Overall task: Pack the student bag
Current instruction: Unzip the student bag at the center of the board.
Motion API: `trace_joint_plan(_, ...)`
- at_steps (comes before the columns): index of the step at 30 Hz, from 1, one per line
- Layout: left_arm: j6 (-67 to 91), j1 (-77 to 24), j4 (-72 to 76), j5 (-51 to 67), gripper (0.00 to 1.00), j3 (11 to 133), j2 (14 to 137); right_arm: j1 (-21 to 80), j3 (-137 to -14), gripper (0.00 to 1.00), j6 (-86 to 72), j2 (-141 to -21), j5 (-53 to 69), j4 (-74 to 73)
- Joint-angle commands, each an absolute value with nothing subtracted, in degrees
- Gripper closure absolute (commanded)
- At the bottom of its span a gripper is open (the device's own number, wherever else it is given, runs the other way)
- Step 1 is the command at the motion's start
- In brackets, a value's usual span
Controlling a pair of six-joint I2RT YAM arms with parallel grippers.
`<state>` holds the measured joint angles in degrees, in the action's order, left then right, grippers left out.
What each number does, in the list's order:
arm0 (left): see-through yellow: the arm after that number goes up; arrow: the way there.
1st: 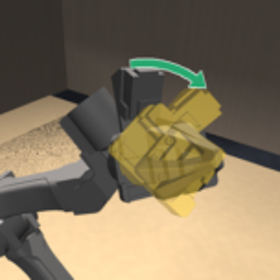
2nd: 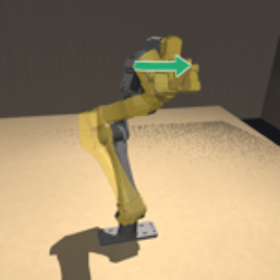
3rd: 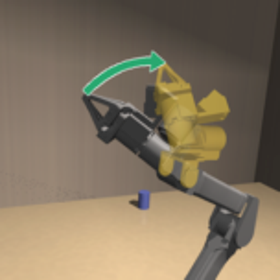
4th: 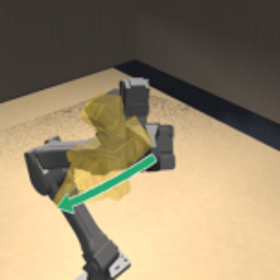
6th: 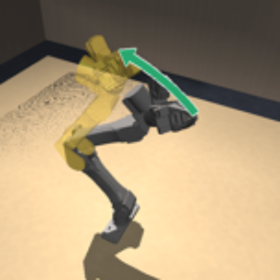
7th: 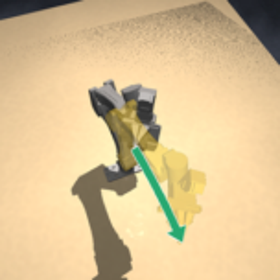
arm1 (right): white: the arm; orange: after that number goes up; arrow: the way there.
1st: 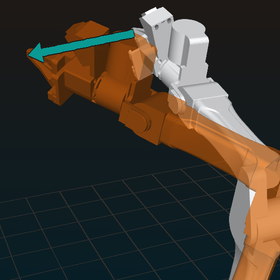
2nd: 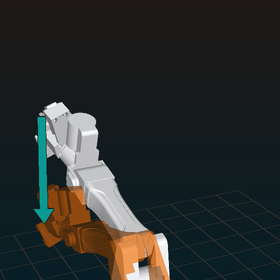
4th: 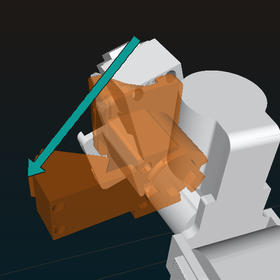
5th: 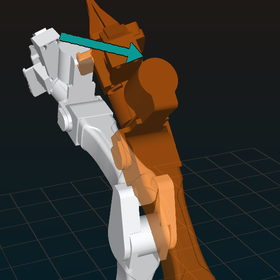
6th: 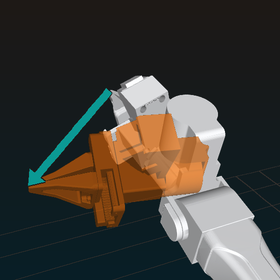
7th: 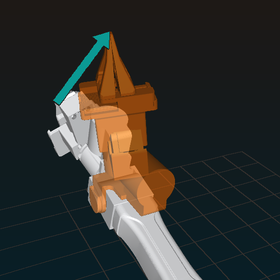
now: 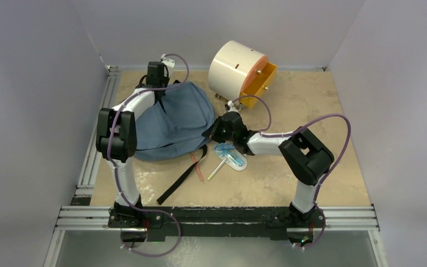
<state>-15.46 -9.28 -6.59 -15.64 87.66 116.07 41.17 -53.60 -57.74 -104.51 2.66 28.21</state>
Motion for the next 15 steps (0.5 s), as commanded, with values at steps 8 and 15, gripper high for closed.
trace_joint_plan(8, 5.10, -7.65, -10.20, -2.08, 0.46, 87.68, 100.37, 40.89, -55.39, 0.77, -50.74, -99.88, 2.82, 26.83)
trace_joint_plan(15, 18.91, -7.65, -8.94, 4.52, 0.35, 71.43, 85.77, 40.87, -54.00, 0.64, -49.08, -95.19, 0.23, 24.77)
